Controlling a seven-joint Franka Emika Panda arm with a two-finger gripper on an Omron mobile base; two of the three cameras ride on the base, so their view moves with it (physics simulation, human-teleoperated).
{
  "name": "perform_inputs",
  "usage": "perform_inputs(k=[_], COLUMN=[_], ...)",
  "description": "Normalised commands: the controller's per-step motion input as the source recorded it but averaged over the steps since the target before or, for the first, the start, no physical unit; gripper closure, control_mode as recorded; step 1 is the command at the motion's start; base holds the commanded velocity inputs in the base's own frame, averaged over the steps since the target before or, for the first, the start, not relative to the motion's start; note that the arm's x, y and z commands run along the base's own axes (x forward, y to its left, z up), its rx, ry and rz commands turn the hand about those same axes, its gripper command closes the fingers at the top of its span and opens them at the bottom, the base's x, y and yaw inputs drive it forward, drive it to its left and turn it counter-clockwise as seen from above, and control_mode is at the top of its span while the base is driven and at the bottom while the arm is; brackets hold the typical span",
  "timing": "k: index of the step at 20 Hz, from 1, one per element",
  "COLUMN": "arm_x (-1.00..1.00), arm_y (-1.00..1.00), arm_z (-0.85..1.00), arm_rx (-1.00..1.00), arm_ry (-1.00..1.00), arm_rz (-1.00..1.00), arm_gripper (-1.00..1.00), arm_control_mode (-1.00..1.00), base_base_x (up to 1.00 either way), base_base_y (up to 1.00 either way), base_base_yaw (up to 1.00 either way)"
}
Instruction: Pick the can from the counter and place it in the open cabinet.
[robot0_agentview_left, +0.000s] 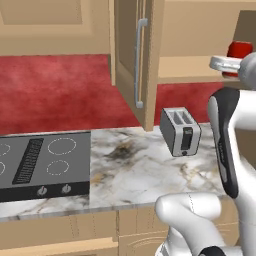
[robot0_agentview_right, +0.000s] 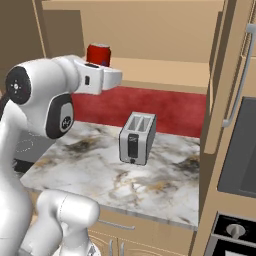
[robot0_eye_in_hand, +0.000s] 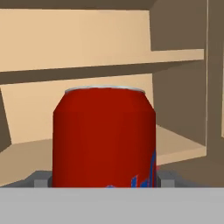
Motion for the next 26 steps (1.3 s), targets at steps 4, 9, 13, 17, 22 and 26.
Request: perform_inputs(k=[4,9,13,17,22,26], arm_x=[0.28,0.3,0.44,0.44,0.37,0.32], arm_y=[-0.18,-0.03,0.0,0.0,0.0,0.0], arm_z=[0.0,-0.01,0.0,-0.06,-0.1,-0.11], arm_rx=[0.04,0.0,0.0,0.0,0.0,0.0], arm_ry=[0.0,0.0,0.0,0.0,0.0,0.0], arm_rz=[0.0,0.04,0.07,0.07,0.07,0.08], arm_gripper=[1.0,1.0,1.0,1.0,1.0,1.0], arm_control_mode=[-1.0,-1.0,-1.0,-1.0,-1.0,-1.0], base_base_x=[0.0,0.0,0.0,0.0,0.0,0.0], base_base_y=[0.0,0.0,0.0,0.0,0.0,0.0], base_base_yaw=[0.0,0.0,0.0,0.0,0.0,0.0])
